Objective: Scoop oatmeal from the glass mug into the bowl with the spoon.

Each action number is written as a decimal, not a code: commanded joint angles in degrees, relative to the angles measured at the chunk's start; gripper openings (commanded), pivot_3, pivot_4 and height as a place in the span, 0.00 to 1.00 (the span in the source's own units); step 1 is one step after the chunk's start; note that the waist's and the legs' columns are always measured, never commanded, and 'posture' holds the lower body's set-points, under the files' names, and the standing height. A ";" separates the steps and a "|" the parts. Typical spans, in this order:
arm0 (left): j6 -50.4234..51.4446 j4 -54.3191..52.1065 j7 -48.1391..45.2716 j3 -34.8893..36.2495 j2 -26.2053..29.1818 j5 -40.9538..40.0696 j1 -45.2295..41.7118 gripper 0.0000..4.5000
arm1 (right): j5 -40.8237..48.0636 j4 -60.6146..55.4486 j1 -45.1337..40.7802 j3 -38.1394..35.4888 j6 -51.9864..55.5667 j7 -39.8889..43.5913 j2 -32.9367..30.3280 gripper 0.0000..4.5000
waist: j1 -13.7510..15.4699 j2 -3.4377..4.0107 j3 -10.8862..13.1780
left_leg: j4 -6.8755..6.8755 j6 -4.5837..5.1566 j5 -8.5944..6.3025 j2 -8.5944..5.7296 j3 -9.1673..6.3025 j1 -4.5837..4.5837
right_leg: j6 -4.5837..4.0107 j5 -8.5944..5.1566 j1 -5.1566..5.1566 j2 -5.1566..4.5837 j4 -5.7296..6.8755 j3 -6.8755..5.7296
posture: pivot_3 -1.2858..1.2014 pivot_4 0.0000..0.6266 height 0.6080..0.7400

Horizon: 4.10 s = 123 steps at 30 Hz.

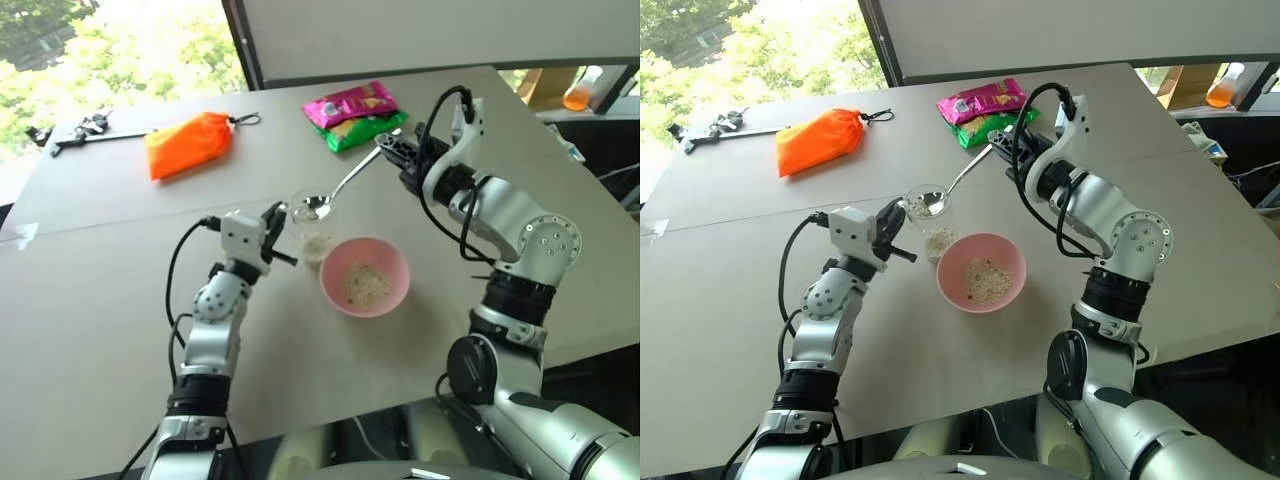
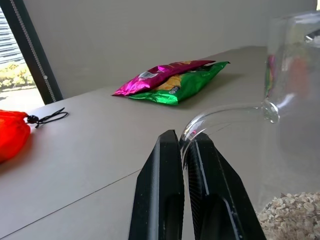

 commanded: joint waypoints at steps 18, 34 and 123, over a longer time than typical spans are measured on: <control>0.07 0.07 -0.26 1.39 -0.68 -2.39 -2.19 0.01 | 7.77 -0.06 2.73 4.90 -10.38 1.26 -3.06 0.00 | -0.18 0.00 0.00 | 0.00 0.01 0.00 0.01 0.02 -0.01 | 0.00 0.00 -0.01 0.03 -0.01 0.02 | 0.52 0.24 1.00; -0.40 0.74 -0.33 1.20 -0.73 -2.37 -2.51 0.01 | 12.45 0.02 3.77 7.38 -13.79 -0.96 -4.49 0.00 | -0.18 0.00 0.00 | 0.00 0.01 0.00 0.02 0.04 -0.01 | 0.00 0.00 -0.01 0.04 -0.02 0.03 | 0.52 0.24 1.00; -1.61 2.65 -0.93 2.81 3.87 -1.95 -0.40 0.00 | -25.95 -5.92 -4.48 21.97 -16.18 38.55 -22.16 0.75 | 0.97 -0.10 -0.05 | 0.07 0.04 -0.01 0.04 0.12 -0.05 | -0.01 0.01 -0.08 0.02 -0.01 0.11 | 0.52 0.24 1.00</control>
